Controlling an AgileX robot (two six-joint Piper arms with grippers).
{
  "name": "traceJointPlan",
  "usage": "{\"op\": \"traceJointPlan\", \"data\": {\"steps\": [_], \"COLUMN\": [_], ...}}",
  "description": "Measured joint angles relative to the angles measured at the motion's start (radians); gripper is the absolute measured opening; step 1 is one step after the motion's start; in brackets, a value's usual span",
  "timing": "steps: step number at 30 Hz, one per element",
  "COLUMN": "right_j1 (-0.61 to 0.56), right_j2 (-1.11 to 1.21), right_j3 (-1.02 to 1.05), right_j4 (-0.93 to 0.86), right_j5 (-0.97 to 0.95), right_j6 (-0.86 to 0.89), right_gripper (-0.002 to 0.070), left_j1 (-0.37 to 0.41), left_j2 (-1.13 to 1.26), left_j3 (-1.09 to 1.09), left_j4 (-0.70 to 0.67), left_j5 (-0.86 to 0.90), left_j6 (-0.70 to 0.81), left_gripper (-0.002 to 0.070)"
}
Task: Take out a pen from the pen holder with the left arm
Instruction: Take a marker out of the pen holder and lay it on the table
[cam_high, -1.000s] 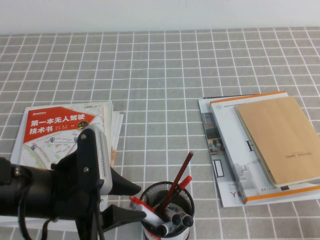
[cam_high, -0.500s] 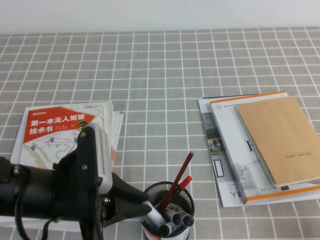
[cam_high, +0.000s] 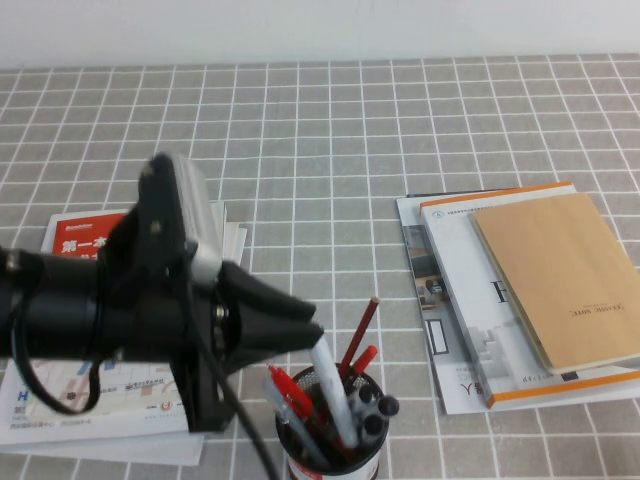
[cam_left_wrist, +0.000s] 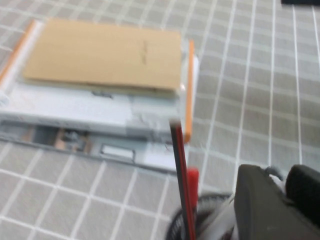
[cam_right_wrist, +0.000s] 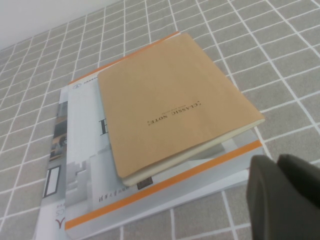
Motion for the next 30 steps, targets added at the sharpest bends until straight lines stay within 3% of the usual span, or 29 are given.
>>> {"op": "traceJointPlan", "data": {"steps": [6, 12, 24, 30], "right_j1": [0.000, 0.000, 0.000, 0.000], "right_j2": [0.000, 0.000, 0.000, 0.000], "right_j3": [0.000, 0.000, 0.000, 0.000], "right_j4": [0.000, 0.000, 0.000, 0.000], "right_j5": [0.000, 0.000, 0.000, 0.000], "right_j6": [0.000, 0.000, 0.000, 0.000], "right_gripper": [-0.0013, -0.0013, -0.0013, -0.0013], "left_j1": [0.000, -0.001, -0.001, -0.001], "left_j2": [0.000, 0.000, 0.019, 0.165], "left_j3": [-0.115, -0.257, -0.583, -0.806], "left_j4": [0.004, 0.084, 0.542, 0.741], "left_j5": [0.000, -0.063, -0.062, 0.141], "left_j6": [-0.141, -0.428, -1.001, -1.224], "left_gripper": [0.0074, 0.0074, 0.0071, 0.0070]}}
